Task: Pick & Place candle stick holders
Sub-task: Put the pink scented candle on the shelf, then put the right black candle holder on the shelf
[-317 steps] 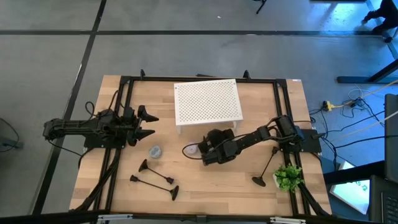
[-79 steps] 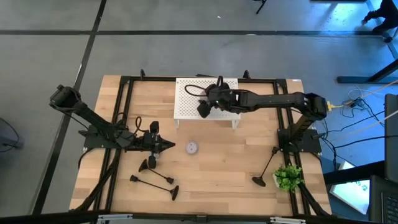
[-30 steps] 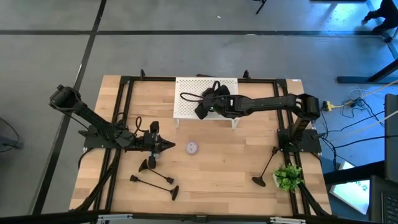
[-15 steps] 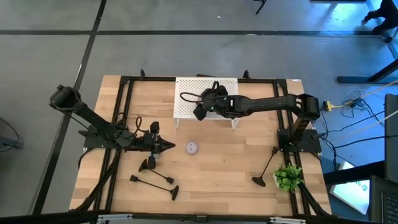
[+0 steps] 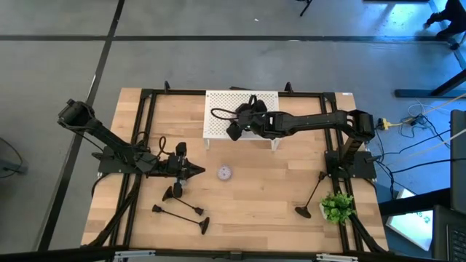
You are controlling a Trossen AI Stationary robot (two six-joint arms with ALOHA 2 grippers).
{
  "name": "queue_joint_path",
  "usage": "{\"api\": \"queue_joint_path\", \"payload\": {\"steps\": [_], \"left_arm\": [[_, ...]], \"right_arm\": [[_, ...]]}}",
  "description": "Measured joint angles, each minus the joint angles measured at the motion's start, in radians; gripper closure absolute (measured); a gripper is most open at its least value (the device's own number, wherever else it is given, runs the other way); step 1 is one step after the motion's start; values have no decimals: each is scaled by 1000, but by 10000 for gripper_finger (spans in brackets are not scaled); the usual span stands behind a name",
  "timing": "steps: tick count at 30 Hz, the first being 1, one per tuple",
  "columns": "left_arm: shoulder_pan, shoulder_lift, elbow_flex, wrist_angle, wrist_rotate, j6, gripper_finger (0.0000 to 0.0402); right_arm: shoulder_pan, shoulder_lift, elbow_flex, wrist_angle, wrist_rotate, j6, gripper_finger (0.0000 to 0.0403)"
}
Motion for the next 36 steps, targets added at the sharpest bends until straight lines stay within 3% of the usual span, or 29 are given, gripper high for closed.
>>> {"api": "queue_joint_path", "payload": {"steps": [18, 27, 32, 36], "left_arm": [[0, 0, 0, 0, 13, 0, 399], [0, 0, 0, 3, 34, 1, 399], [0, 0, 0, 22, 41, 0, 396], [0, 0, 1, 63, 42, -5, 398]], "right_arm": [[30, -144, 2, -9, 53, -48, 63], [133, -268, 2, 33, 49, -154, 63], [209, -334, 2, 41, -29, -155, 63], [272, -375, 2, -26, -181, -140, 63]]}}
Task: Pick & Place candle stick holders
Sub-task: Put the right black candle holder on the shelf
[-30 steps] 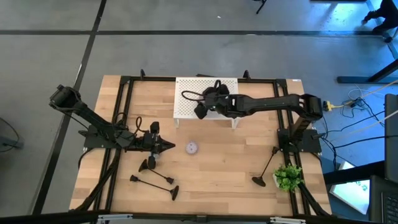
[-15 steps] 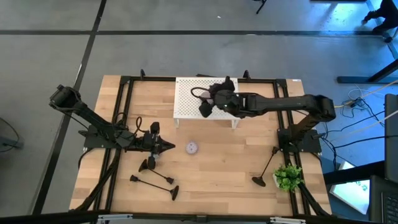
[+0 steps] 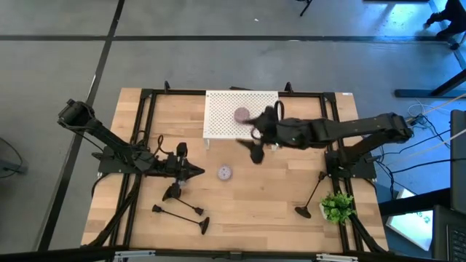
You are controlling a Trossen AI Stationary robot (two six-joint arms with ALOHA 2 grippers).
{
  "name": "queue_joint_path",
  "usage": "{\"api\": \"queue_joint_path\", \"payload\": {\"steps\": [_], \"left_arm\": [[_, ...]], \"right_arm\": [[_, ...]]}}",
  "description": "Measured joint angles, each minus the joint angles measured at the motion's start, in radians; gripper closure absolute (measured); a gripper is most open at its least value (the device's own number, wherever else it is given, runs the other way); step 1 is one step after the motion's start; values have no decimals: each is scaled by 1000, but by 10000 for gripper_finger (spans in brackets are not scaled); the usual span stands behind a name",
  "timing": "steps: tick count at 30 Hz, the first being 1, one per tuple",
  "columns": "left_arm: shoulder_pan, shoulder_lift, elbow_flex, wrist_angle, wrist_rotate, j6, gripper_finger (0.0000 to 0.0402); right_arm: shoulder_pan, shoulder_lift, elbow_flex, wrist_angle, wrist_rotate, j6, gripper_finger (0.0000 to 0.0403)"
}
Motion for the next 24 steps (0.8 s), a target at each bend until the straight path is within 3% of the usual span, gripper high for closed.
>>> {"api": "queue_joint_path", "payload": {"steps": [4, 7, 11, 14, 19, 24], "left_arm": [[0, 0, 0, 149, 2, -5, 395], [13, 0, 0, 310, 61, 31, 392], [65, 0, 50, 409, 237, 109, 391], [106, 15, 139, 346, 324, 127, 393], [133, 83, 268, 16, 397, 76, 393], [134, 116, 351, -97, 385, 99, 397]], "right_arm": [[82, -18, 0, -39, -109, -51, 63], [151, -3, 0, -44, -93, -97, 63], [213, 18, 0, -41, -9, -132, 63], [234, 36, 0, -43, 21, -150, 63], [250, 38, -30, -37, 22, -153, 63], [235, -58, -200, 219, 1, -162, 64]]}}
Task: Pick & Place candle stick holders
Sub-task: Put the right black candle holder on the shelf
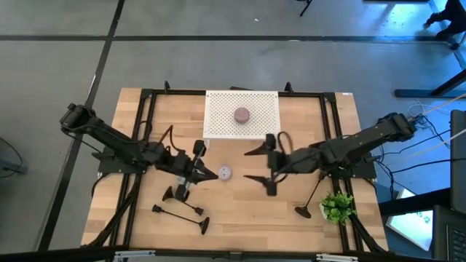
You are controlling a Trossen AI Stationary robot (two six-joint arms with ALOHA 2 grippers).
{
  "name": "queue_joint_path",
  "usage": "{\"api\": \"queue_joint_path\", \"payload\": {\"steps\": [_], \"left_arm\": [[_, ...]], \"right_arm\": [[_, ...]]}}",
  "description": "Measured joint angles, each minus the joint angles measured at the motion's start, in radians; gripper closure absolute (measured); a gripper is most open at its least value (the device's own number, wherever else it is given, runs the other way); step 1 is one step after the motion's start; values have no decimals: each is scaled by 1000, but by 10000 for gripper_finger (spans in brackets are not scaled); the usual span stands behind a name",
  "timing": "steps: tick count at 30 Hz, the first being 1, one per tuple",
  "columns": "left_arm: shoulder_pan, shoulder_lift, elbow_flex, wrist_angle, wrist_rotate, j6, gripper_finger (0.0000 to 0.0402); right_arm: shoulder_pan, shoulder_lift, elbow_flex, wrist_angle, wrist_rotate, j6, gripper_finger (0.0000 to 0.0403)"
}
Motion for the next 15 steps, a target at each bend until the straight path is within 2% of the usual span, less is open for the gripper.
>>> {"api": "queue_joint_path", "payload": {"steps": [6, 10, 15], "left_arm": [[-8, -56, 9, -113, 0, 11, 399], [-8, -99, 9, -181, -2, 4, 396], [1, -141, 9, -243, -3, 3, 398]], "right_arm": [[-72, -203, -307, 374, -249, -10, 64], [-102, -300, -417, 452, -259, 16, 64], [-101, -345, -426, 457, -250, 34, 64]]}}
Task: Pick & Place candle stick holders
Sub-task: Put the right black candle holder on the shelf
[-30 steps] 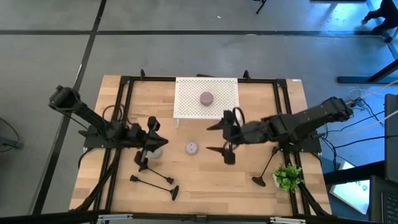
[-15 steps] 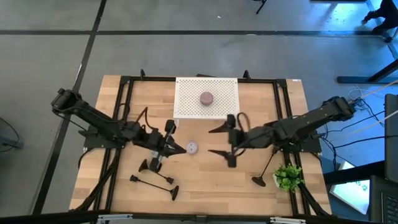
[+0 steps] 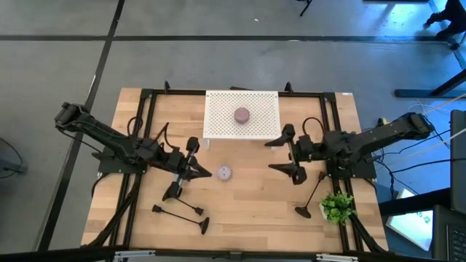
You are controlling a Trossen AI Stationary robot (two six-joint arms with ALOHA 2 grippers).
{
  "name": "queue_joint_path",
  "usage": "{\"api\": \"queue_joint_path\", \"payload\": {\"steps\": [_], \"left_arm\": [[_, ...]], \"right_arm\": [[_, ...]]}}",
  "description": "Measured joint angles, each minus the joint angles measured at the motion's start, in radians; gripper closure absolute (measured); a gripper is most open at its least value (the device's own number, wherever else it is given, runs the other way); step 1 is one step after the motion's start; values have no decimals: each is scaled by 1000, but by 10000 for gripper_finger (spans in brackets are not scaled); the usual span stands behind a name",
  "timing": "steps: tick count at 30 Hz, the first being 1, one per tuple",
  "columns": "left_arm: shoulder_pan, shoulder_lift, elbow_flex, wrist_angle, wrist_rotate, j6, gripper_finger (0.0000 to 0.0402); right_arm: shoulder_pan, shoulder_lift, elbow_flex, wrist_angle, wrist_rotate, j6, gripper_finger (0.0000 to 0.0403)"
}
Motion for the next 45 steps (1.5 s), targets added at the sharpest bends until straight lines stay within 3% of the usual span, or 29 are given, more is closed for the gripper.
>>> {"api": "queue_joint_path", "payload": {"steps": [4, 10, 17, 33, 38, 45], "left_arm": [[10, -8, 0, -68, -42, -15, 398], [32, -8, 0, -103, -131, -27, 399], [38, -7, 0, -99, -129, -44, 399], [38, -7, -1, -179, -129, -45, 399], [38, -7, -1, -201, -129, -72, 396], [38, -7, -1, -236, -129, -106, 399]], "right_arm": [[24, 3, -1, -29, -28, 104, 64], [25, 6, -1, -37, -29, 115, 64], [26, 6, -1, -43, -123, 135, 64], [9, 36, -1, -88, -97, 80, 63], [-7, 36, 1, -179, -88, 138, 63], [-58, 45, 103, -473, -9, 316, 63]]}}
